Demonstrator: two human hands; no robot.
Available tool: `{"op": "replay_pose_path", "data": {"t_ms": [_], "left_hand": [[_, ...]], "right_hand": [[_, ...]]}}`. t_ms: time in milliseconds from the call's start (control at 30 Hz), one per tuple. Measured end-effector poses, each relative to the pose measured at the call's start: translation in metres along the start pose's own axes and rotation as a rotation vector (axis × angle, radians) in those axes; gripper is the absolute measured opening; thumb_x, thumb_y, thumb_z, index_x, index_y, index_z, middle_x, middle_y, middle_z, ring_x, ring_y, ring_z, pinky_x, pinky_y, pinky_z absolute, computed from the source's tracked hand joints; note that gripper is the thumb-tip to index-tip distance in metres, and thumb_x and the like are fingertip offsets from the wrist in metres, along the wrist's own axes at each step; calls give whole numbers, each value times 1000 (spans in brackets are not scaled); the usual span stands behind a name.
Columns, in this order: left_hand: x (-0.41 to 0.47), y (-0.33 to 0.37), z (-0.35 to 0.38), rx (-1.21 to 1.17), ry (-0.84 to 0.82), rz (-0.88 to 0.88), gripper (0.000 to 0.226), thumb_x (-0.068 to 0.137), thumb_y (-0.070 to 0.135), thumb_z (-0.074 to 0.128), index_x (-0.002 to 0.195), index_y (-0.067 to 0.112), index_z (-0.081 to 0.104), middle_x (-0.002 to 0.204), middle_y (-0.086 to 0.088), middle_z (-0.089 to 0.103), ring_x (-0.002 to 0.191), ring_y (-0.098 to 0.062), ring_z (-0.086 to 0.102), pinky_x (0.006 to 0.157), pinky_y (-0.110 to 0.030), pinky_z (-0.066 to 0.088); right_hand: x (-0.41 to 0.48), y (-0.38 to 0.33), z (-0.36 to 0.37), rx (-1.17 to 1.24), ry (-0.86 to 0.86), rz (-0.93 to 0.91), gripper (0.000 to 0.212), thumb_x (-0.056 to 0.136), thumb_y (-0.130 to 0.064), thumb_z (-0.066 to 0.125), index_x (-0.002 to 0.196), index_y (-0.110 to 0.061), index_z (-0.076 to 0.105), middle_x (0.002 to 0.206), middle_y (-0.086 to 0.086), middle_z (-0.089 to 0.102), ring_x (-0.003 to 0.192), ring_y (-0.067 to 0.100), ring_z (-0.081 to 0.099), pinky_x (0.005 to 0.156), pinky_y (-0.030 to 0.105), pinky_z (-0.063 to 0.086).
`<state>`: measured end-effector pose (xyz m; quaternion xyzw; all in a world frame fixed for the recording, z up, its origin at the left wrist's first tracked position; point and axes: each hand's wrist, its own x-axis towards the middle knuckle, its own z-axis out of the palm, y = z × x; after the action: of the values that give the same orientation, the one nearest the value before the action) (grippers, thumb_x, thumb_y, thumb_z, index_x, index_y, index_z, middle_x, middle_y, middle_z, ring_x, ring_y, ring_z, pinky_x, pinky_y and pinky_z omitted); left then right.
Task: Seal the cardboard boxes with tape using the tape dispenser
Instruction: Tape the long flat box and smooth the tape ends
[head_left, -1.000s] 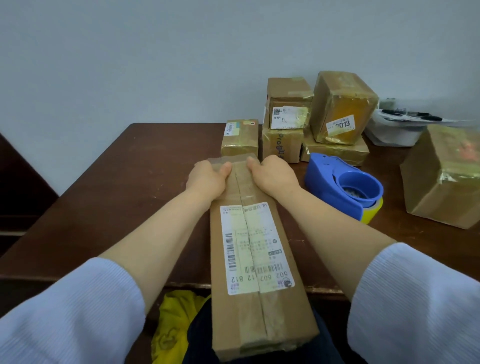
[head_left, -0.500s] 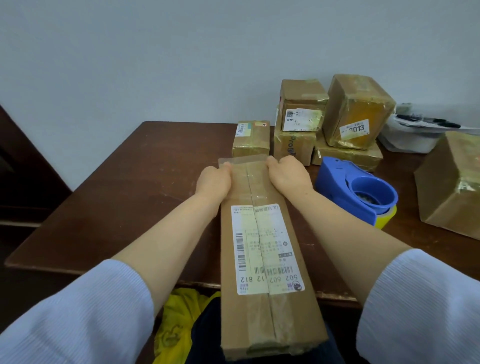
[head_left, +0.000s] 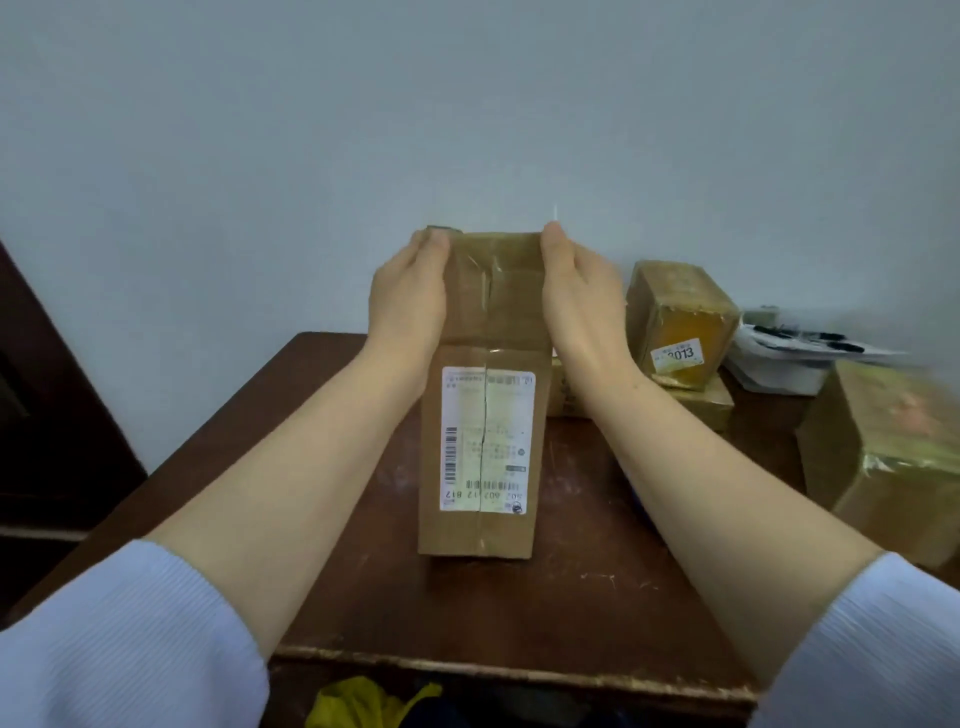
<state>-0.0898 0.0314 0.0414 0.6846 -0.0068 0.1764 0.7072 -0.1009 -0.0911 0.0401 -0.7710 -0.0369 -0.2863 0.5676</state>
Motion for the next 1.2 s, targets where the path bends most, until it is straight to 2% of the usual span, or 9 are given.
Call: {"op": "replay_pose_path", "data": {"t_ms": [133,300,533,767,867,967,1033,1100,1200], "left_hand": [[-21,-7,-2,-96,-3,75,45,84,43,53,120,19,65,122,4,65,119,-13,57,108,-40,39],[-25,14,-1,-175,38,197,22,95,28,53,113,22,65,111,10,67,109,-3,59,95,-20,45],[-42,4,-6,-119,49,96,32,93,27,56,124,20,51,108,14,59,96,6,54,69,-9,40],[-53,-2,-4,-134,121,72,25,88,28,65,107,33,49,91,24,58,71,23,54,57,-1,40],[-54,4,0,-150,160,38,21,86,22,64,89,40,53,72,31,59,71,19,56,65,-9,39],[-52,10,5,-175,205,17,44,86,19,62,128,29,54,73,18,56,64,11,55,58,-7,42],[-51,10,7,-137,217,11,52,86,23,60,137,18,49,94,4,66,86,2,62,73,-16,50],[-50,8,8,-52,237,25,42,87,27,57,129,23,57,116,-6,64,111,-20,58,95,-36,48],[-50,10,4,104,227,129,17,94,25,50,99,37,62,92,11,63,92,-16,58,84,-26,41]], "right_hand": [[-15,5,1,91,26,-54,40,98,-37,41,79,-2,47,73,1,44,69,12,38,67,29,33],[-15,-12,5,157,28,-53,56,82,-59,40,110,-13,54,118,0,59,109,16,53,100,42,41],[-32,-3,3,260,16,91,43,92,-33,57,130,-15,53,126,0,59,118,15,52,103,34,42],[-36,-8,11,229,7,127,67,66,-54,56,121,-16,58,119,-1,60,109,14,57,95,39,49],[-30,-14,12,213,22,139,46,63,-46,50,91,-10,49,100,0,52,83,14,50,72,27,44],[-23,-19,16,192,44,152,25,65,-39,44,79,-18,40,94,3,40,76,13,37,62,23,30],[-22,-18,18,153,41,132,13,72,-35,40,70,-23,34,95,5,40,82,16,36,67,25,29],[-22,-15,17,108,17,98,11,88,-25,37,78,-25,41,106,6,43,93,15,37,72,21,25],[-23,-14,13,24,15,34,39,98,-14,31,131,-11,51,133,7,44,113,10,36,73,7,20]]}}
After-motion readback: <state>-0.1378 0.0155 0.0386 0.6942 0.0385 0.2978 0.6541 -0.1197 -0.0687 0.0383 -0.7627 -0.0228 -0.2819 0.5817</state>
